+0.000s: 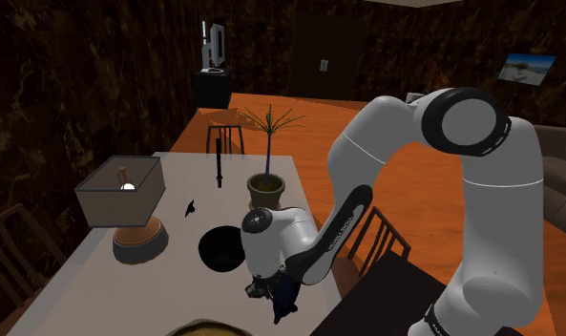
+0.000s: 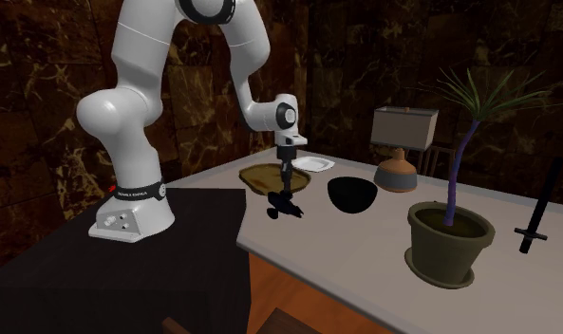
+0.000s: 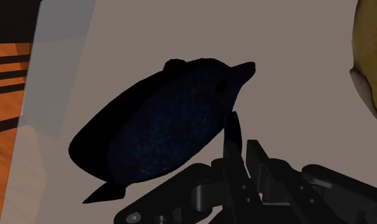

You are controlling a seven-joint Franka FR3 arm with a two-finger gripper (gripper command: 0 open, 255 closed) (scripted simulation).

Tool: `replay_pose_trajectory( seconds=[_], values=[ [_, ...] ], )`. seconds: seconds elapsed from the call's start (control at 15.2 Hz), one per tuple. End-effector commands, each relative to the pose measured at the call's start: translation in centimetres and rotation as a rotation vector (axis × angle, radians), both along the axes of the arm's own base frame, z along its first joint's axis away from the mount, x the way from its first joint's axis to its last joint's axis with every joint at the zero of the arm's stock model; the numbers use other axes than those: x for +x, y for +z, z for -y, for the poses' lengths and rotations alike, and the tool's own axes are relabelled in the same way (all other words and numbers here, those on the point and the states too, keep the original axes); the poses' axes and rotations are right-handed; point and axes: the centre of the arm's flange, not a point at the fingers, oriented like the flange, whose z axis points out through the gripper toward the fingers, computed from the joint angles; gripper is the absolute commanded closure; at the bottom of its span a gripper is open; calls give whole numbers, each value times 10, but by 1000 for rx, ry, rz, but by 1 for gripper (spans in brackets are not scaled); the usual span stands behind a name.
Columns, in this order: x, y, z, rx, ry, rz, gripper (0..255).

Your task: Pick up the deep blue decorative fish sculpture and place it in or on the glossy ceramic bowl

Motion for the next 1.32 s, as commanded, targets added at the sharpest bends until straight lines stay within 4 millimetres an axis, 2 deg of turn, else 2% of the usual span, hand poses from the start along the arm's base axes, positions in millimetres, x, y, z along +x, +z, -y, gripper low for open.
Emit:
replay_pose_trajectory(
  seconds=[0.0, 1.25],
  values=[
    [0, 9, 0, 0, 0, 0, 255],
    [0, 110, 0, 0, 0, 0, 255]
  ],
)
